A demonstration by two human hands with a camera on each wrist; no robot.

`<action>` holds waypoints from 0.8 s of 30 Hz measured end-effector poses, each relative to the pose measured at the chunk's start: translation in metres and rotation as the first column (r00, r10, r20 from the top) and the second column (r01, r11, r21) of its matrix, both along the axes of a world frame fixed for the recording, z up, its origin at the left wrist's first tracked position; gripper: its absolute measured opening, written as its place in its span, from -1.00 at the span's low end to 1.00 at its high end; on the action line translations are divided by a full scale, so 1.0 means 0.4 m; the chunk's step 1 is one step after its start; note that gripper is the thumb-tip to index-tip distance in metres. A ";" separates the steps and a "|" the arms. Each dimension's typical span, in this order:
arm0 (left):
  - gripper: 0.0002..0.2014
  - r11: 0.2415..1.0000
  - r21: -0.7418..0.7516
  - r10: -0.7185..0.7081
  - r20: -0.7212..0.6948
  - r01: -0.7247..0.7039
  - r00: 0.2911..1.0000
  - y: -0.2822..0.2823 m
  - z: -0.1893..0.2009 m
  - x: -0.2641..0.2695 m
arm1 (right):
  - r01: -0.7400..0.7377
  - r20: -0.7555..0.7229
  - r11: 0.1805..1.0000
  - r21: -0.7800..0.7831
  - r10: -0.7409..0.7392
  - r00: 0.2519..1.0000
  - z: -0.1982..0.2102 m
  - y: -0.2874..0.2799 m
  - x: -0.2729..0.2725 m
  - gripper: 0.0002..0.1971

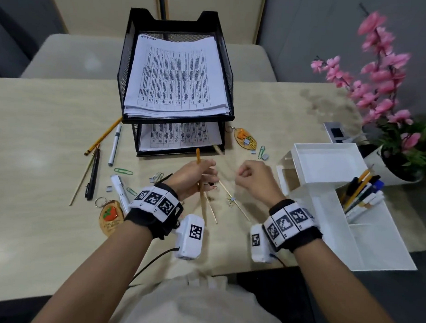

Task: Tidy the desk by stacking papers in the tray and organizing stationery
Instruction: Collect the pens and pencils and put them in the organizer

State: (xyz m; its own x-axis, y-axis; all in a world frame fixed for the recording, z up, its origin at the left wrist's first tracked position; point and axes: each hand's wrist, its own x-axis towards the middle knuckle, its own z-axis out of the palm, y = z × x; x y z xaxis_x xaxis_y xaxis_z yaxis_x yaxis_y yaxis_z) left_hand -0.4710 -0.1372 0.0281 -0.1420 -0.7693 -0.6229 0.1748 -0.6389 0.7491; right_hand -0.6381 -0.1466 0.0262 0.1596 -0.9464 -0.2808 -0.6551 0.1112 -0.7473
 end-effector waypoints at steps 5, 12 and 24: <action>-0.59 0.962 -0.145 0.242 0.049 -0.233 0.969 -0.011 -0.016 0.004 | -0.064 0.076 0.996 0.062 0.059 0.995 -0.014 0.039 0.046 -0.88; -0.60 0.864 -0.055 0.503 0.020 -0.501 0.864 0.014 -0.034 0.090 | -0.037 -0.551 0.992 0.123 0.099 0.829 -0.092 0.104 0.016 -0.97; -0.66 0.976 -0.103 0.209 0.200 -0.192 0.957 0.050 -0.046 0.076 | -0.016 0.151 0.988 0.151 -0.007 0.988 -0.029 0.130 0.081 -0.82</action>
State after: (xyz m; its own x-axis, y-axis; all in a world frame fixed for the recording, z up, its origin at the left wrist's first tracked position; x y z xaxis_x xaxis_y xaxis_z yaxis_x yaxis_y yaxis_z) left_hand -0.4405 -0.1174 0.0095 0.1464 -0.8183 -0.5558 0.1273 -0.5416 0.8309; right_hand -0.6058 -0.0948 0.0147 0.2152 -0.8941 -0.3928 -0.5368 0.2277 -0.8124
